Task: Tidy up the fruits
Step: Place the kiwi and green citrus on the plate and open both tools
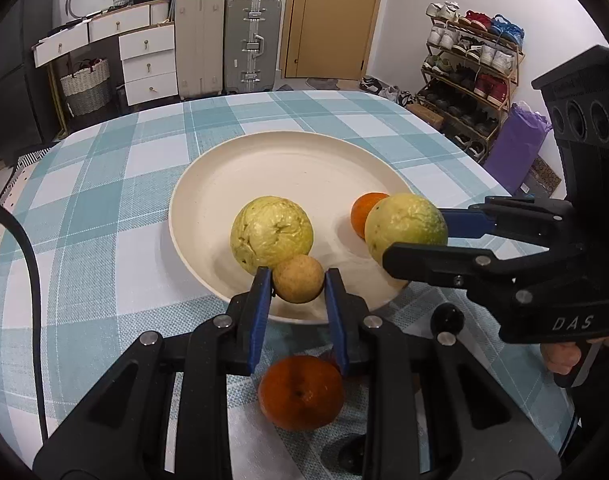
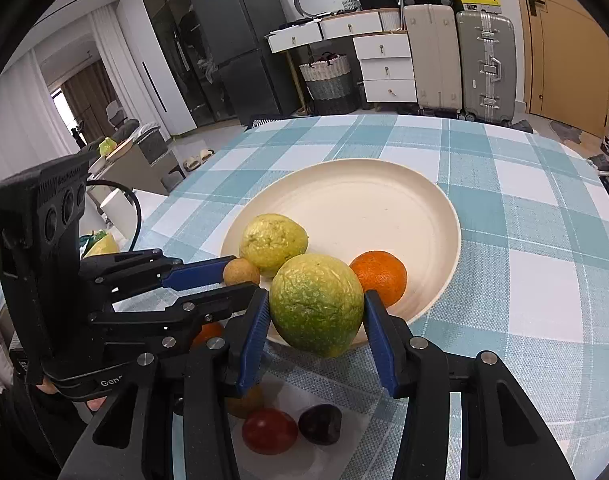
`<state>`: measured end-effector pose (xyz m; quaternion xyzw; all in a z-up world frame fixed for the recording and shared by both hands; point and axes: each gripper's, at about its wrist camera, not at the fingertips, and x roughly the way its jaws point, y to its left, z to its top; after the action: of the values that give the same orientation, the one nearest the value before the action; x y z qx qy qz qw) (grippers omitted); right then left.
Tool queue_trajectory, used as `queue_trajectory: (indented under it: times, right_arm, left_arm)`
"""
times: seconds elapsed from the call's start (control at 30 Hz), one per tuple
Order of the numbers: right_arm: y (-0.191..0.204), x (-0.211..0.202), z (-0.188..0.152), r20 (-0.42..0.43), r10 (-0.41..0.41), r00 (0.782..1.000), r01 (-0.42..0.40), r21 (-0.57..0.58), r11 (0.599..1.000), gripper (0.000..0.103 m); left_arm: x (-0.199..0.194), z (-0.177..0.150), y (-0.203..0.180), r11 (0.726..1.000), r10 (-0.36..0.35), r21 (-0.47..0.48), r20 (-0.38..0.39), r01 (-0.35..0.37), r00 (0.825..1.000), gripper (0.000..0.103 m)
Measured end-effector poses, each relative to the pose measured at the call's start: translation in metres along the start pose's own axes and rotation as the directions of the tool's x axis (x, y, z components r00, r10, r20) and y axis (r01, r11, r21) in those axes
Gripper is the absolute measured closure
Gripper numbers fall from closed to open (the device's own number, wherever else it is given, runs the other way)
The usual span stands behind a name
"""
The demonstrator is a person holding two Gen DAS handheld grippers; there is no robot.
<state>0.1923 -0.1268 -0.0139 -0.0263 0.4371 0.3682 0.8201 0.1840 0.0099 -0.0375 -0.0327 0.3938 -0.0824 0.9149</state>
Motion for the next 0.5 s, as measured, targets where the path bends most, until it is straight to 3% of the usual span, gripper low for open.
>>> queue_trajectory:
  times: [0.5]
  right_arm:
    - [0.003, 0.011, 0.009, -0.018, -0.002, 1.0, 0.001, -0.045, 0.999, 0.055]
  left_arm:
    - [0.018, 0.014, 0.016, 0.999, 0.031, -0.022, -0.005, -0.031, 0.999, 0.079]
